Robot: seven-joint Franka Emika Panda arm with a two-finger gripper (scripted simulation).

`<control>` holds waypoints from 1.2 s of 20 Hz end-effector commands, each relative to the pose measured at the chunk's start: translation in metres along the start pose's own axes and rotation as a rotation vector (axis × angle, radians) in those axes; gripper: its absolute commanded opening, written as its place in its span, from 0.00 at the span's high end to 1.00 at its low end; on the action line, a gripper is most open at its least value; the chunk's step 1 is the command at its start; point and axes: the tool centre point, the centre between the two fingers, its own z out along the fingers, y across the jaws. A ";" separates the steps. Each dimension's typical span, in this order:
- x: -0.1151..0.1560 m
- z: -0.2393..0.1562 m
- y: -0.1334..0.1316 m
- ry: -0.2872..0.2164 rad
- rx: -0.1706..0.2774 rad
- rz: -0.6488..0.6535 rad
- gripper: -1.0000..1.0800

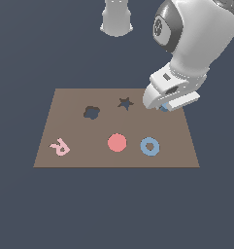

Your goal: Insert a designated object into the corresponding slot on a board.

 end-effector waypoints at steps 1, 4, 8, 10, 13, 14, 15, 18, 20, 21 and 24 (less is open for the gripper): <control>0.000 0.000 0.000 0.000 0.000 0.000 1.00; 0.000 0.000 0.002 0.000 0.000 0.006 1.00; 0.001 -0.001 0.023 0.000 0.000 0.057 1.00; 0.000 -0.002 0.041 0.000 0.000 0.102 1.00; -0.003 -0.003 0.078 0.000 0.000 0.194 1.00; -0.006 -0.004 0.093 0.000 0.000 0.232 1.00; -0.009 -0.004 0.109 0.000 0.000 0.272 1.00; -0.025 -0.006 0.160 0.000 0.000 0.407 1.00; -0.037 -0.007 0.189 -0.001 0.000 0.486 1.00; -0.043 -0.008 0.202 -0.001 0.000 0.521 1.00; -0.061 -0.009 0.231 -0.001 0.000 0.605 1.00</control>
